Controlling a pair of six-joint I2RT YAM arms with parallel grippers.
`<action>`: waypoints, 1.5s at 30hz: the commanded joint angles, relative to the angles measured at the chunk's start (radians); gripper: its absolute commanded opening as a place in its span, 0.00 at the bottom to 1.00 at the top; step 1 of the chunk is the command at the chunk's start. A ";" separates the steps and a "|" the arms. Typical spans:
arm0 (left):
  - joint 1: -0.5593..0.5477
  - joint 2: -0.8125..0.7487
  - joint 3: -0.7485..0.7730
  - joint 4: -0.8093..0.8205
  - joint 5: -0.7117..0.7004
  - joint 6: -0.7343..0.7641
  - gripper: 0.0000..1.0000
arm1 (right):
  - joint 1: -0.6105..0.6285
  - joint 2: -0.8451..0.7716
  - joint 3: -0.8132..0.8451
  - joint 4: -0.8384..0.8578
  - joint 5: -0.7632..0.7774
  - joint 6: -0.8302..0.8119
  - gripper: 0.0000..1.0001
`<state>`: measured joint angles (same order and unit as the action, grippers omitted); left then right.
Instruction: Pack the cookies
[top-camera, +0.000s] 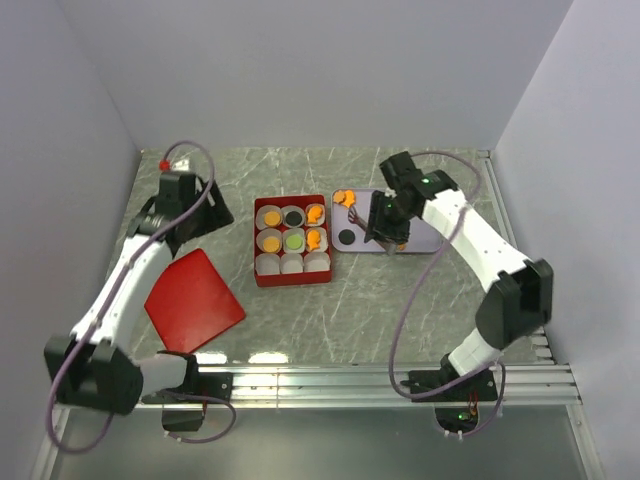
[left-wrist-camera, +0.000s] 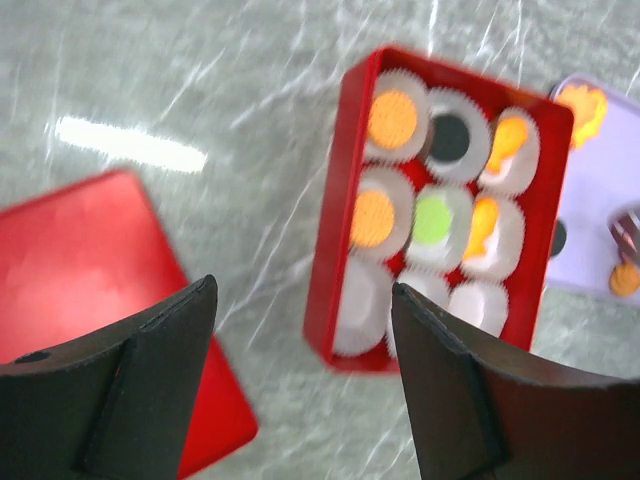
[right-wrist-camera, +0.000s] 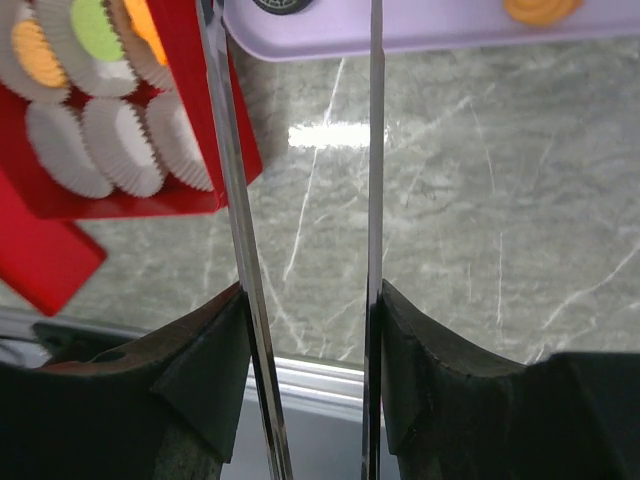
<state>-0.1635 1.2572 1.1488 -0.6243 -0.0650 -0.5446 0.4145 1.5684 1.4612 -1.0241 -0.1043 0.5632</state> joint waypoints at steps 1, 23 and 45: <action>0.030 -0.122 -0.122 0.046 0.057 -0.005 0.77 | 0.044 0.048 0.094 0.010 0.077 -0.025 0.56; 0.070 -0.407 -0.325 0.061 -0.024 0.034 0.78 | 0.198 0.232 0.177 -0.134 0.225 -0.014 0.59; 0.070 -0.423 -0.343 0.084 -0.059 0.041 0.75 | 0.204 0.265 0.128 -0.087 0.226 -0.037 0.47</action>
<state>-0.0975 0.8543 0.8055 -0.5819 -0.1040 -0.5018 0.6113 1.8389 1.5948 -1.1328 0.0906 0.5343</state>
